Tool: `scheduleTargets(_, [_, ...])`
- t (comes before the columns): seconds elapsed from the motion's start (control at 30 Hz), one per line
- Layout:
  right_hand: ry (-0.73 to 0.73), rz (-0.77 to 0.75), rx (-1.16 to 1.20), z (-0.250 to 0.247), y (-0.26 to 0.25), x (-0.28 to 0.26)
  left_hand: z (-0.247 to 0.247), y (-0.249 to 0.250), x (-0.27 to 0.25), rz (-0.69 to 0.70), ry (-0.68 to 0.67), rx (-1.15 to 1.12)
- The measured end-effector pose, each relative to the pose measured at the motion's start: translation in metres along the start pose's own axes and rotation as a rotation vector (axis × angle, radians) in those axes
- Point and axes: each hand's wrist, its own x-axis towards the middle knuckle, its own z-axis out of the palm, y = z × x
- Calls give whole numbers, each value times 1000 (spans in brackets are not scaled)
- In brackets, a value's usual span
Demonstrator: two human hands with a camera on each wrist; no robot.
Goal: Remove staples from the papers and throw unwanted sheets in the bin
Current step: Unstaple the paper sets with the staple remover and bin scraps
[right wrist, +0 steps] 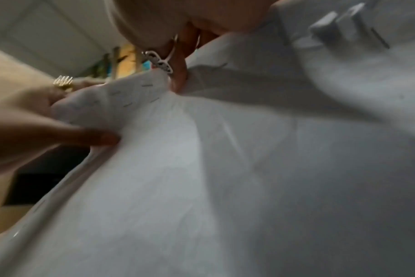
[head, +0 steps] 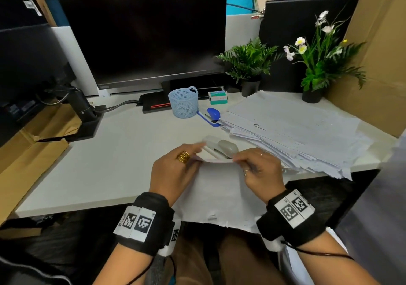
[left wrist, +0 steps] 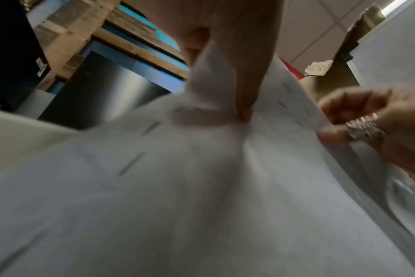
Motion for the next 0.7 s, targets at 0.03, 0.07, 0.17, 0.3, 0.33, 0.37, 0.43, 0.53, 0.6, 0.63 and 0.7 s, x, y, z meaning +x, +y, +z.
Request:
scheduleTargets(0.03, [3,139,11,-7,3,-4,0,1,2,-89,-59,-19])
scheduleTargets(0.07, [-1,284,32,-16,6,-9,1,2,5,-178,-127,-14])
scheduleTargets(0.17, [22,554,84,-41,18,-27,7,2,7,-304,-321,67])
scheduleTargets(0.3, [-120,661,-13,-71,28,-43,33,19,6,-285,-445,44])
scheduleTargets(0.33, [-160,616,-70,-77,26,-43,42,27,6,-244,-462,63])
scheduleTargets(0.37, [-186,547,-125,-83,24,-43,53,38,5,-196,-484,75])
scheduleTargets(0.43, [-249,442,-217,-96,15,-36,77,59,4,-106,-536,74])
scheduleTargets(0.53, [-560,405,-585,-111,7,-29,109,82,9,9,-586,49])
scheduleTargets(0.6, [-775,477,-807,-116,12,-32,127,91,14,40,-618,-12])
scheduleTargets(0.63, [-820,559,-847,-120,17,-36,135,94,16,50,-614,-42])
scheduleTargets(0.7, [-823,726,-860,-131,31,-46,144,97,21,124,-542,-69])
